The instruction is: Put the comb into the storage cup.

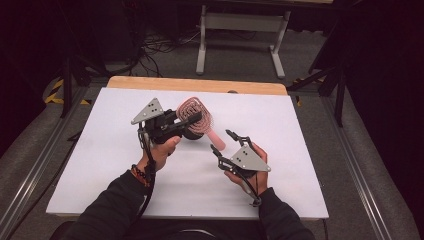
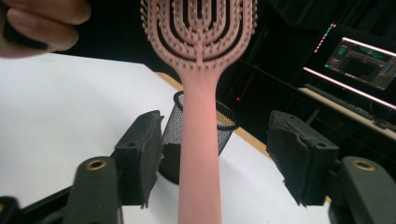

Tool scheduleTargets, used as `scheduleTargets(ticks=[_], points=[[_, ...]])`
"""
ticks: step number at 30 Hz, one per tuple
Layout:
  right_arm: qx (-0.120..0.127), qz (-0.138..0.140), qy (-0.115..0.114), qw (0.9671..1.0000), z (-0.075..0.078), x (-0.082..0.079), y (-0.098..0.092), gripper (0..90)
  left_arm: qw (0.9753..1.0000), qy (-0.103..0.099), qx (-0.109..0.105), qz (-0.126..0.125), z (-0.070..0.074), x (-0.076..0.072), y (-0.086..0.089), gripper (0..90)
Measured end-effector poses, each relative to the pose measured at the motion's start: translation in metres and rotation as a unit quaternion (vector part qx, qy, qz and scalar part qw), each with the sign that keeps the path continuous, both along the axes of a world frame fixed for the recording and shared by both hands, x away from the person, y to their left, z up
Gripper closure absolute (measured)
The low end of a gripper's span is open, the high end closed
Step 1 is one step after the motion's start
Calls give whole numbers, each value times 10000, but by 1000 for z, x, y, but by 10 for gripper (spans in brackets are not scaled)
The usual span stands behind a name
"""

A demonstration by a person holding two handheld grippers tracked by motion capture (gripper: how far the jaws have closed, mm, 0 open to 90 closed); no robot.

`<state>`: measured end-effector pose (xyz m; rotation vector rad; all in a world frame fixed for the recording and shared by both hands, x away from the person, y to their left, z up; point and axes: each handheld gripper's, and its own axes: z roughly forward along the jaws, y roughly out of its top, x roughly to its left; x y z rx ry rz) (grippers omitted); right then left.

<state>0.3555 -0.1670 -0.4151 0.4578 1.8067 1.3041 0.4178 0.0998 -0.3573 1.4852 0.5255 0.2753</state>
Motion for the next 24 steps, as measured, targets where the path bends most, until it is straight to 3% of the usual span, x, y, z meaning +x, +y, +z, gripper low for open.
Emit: scheduleTargets(ticks=[10,19,24], points=[[191,-114,374,9991,-7,-3,-24,215,9997,-151,165,61,11,-2,8,630],[266,-275,450,9983,-11,-5,-37,148,9986,-349,382,90,25,-3,9,630],[308,-219,529,9979,-15,-6,-44,101,9978,-423,502,129,33,-2,10,630]])
